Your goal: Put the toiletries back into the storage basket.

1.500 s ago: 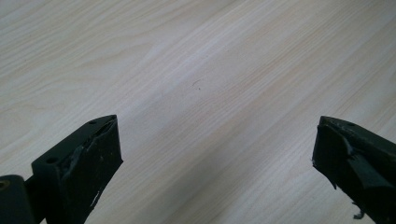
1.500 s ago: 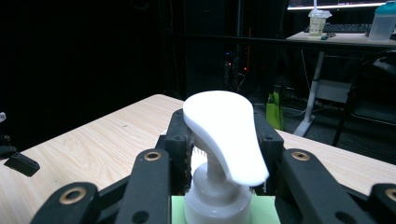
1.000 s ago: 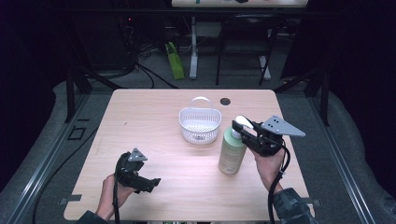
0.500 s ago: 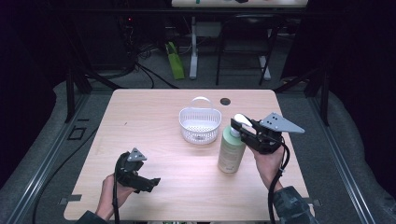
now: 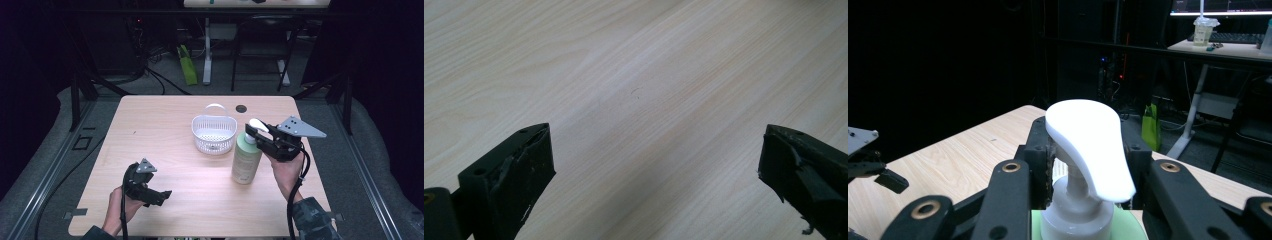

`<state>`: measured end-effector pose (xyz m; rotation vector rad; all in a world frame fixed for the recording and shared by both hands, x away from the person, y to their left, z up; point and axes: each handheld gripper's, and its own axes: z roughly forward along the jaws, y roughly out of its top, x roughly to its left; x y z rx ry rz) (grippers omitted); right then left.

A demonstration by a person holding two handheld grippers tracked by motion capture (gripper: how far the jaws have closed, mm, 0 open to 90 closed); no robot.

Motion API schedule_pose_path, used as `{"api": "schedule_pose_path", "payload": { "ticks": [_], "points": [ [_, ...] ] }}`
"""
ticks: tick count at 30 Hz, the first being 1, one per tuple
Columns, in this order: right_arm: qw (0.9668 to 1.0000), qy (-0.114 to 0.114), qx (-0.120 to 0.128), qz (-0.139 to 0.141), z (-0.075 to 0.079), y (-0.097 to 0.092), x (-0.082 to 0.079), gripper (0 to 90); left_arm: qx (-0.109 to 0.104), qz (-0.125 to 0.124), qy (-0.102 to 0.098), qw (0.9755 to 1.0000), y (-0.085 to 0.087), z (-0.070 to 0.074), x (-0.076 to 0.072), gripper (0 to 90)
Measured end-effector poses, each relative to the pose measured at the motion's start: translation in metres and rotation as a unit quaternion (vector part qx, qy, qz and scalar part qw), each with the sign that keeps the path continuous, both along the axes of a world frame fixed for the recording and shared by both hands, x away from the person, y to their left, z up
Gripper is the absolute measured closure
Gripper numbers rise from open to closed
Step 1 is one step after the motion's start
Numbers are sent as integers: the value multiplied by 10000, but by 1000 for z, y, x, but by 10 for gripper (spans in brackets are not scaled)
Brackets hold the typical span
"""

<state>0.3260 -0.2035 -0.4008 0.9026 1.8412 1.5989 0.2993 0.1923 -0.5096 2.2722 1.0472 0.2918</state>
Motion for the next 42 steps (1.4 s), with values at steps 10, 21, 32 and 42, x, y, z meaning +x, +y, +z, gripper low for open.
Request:
{"api": "schedule_pose_path", "payload": {
  "ticks": [10,21,32,42],
  "points": [
    [10000,-71,-52,5,12,3,2,663,37,-2,-2,10000,0,0,0,14],
    [9999,-103,-41,48,20,7,6,661,38,-11,-1,10000,0,0,-1,16],
    [9997,-228,-12,98,35,11,9,661,31,-11,12,10000,0,0,0,17],
    [9994,-338,-32,113,51,11,11,661,27,-7,16,10000,0,0,0,18]
  ]
}}
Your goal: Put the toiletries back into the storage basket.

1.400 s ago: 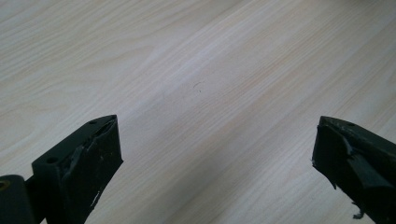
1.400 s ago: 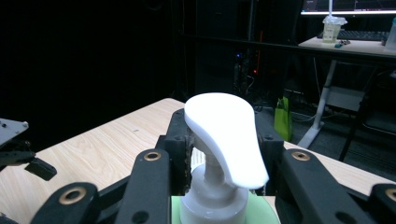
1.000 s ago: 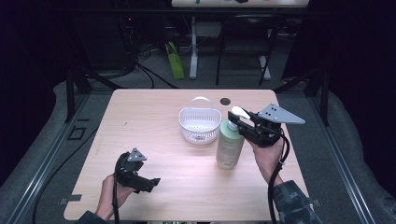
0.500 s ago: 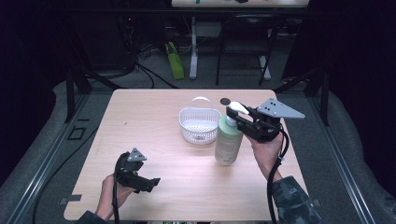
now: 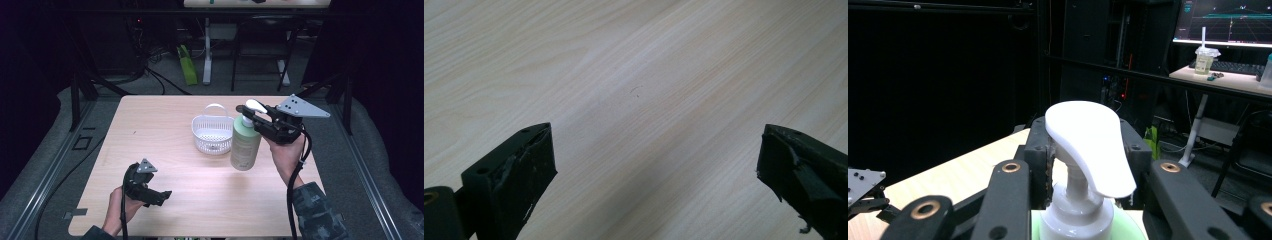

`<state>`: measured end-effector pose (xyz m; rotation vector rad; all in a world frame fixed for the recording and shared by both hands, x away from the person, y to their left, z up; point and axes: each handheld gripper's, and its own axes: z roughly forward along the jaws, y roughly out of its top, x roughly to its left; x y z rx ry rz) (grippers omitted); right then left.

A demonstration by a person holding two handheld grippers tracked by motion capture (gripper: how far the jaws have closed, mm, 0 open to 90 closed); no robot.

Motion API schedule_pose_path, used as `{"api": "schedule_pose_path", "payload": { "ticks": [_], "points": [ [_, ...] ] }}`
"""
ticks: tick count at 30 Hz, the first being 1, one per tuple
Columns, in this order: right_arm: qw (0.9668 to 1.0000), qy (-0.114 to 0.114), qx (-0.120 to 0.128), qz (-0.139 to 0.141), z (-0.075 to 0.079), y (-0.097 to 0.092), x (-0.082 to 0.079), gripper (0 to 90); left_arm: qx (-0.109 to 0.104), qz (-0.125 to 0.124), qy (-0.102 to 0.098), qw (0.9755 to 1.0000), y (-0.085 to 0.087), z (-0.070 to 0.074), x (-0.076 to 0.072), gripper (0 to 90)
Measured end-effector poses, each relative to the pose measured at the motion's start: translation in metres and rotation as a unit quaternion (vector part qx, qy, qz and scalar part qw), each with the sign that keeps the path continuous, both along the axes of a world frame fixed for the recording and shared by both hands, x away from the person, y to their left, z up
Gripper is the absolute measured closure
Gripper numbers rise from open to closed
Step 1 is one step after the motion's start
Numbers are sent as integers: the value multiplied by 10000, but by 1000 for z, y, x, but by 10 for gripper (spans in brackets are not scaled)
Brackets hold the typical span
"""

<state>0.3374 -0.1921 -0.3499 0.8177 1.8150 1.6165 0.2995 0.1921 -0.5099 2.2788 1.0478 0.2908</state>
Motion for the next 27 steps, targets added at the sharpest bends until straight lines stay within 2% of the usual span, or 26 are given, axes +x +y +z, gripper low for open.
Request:
{"api": "schedule_pose_path", "payload": {
  "ticks": [27],
  "points": [
    [9995,-315,69,23,36,5,6,659,10,21,-12,10000,1,1,0,23]
  ]
}}
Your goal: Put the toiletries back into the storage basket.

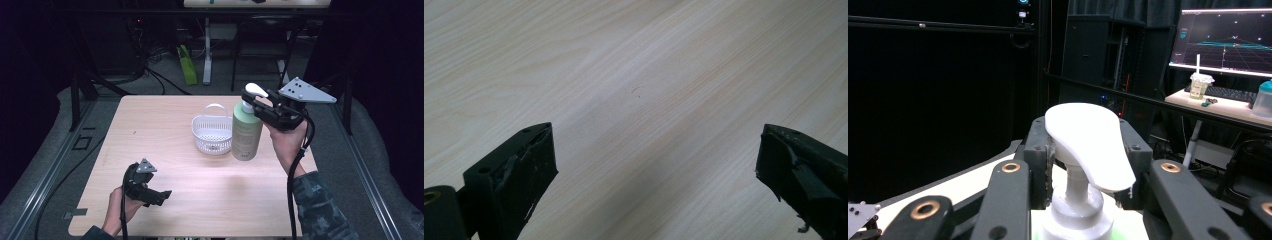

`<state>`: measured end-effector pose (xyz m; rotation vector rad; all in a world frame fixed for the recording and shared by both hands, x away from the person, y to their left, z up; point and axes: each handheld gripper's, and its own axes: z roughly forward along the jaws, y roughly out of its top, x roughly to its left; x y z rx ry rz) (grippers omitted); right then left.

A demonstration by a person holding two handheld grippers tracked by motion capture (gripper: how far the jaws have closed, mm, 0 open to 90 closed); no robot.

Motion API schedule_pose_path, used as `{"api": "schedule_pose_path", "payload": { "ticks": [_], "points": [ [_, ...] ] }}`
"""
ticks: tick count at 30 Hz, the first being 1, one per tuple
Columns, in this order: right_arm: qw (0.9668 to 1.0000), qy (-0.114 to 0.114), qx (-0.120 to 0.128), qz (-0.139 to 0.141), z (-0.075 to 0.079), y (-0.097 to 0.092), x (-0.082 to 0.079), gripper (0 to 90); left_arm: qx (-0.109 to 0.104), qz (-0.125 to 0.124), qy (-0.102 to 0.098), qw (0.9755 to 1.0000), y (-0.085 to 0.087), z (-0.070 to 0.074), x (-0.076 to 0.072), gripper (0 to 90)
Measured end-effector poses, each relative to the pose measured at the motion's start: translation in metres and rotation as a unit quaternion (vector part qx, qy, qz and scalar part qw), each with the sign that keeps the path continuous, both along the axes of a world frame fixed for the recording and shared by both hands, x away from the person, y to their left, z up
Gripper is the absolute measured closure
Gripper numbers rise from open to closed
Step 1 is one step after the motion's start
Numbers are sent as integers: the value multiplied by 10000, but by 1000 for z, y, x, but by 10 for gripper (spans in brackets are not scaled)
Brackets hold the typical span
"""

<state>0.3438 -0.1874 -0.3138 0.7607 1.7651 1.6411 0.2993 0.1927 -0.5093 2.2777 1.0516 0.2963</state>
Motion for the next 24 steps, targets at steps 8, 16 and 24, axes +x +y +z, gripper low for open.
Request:
{"api": "schedule_pose_path", "payload": {
  "ticks": [8,16,24],
  "points": [
    [10000,-86,-38,-8,6,4,5,660,-2,5,-4,10000,1,0,0,23],
    [9999,-131,-33,-9,15,11,15,659,-10,4,-4,10000,1,0,0,23],
    [9998,-176,-40,-23,22,17,23,659,-22,4,-1,10000,1,0,0,23]
  ]
}}
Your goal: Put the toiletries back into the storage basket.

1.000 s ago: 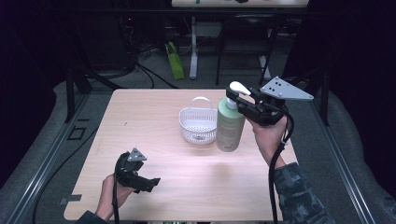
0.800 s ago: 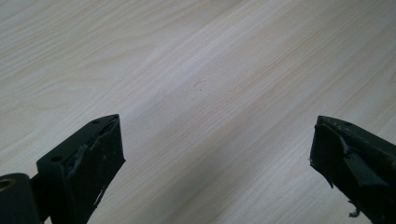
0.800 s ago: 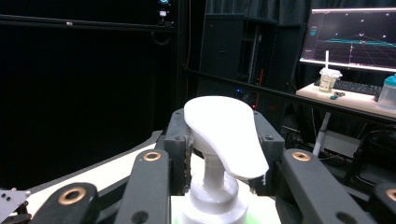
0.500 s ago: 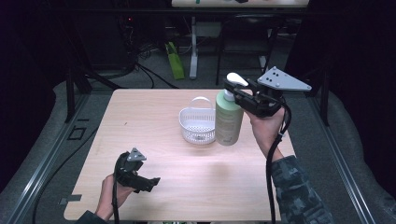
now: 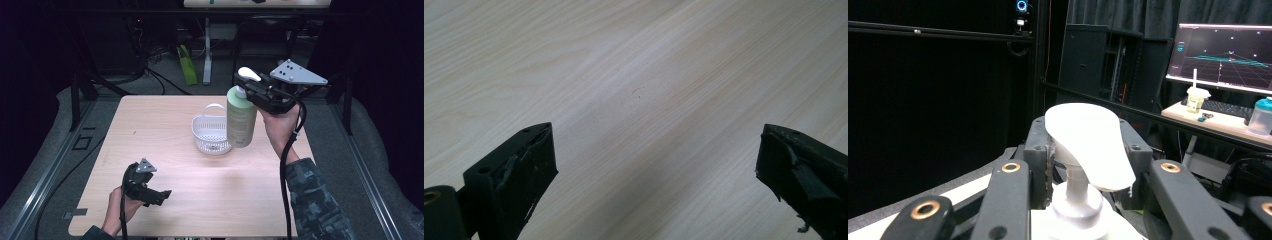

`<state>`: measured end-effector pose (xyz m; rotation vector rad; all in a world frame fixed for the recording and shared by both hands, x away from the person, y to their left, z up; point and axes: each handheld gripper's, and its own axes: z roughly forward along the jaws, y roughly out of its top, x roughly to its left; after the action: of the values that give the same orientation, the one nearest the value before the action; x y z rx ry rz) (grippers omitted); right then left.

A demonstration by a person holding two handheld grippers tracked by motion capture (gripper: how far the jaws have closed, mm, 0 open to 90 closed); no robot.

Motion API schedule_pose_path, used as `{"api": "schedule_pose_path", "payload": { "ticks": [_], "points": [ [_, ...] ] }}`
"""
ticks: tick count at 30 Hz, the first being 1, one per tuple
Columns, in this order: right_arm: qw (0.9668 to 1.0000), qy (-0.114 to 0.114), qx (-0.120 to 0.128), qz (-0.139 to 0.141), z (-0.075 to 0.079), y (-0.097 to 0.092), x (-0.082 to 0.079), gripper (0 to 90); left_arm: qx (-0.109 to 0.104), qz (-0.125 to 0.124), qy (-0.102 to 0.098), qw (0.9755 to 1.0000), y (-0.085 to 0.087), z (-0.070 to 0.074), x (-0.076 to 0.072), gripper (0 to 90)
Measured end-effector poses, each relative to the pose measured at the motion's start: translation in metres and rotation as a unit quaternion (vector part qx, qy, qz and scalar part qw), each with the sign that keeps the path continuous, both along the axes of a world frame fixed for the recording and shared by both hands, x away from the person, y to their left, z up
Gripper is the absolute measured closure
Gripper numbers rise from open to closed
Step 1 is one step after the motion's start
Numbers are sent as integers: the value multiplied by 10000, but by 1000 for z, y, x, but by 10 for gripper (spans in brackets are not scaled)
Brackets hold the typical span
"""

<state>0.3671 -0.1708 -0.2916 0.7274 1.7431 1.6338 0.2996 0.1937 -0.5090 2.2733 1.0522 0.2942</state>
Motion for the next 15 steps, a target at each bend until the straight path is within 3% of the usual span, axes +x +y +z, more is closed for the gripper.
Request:
{"api": "schedule_pose_path", "payload": {
  "ticks": [15],
  "points": [
    [9999,-44,-88,40,8,20,17,659,4,-10,6,10000,0,0,0,24]
  ]
}}
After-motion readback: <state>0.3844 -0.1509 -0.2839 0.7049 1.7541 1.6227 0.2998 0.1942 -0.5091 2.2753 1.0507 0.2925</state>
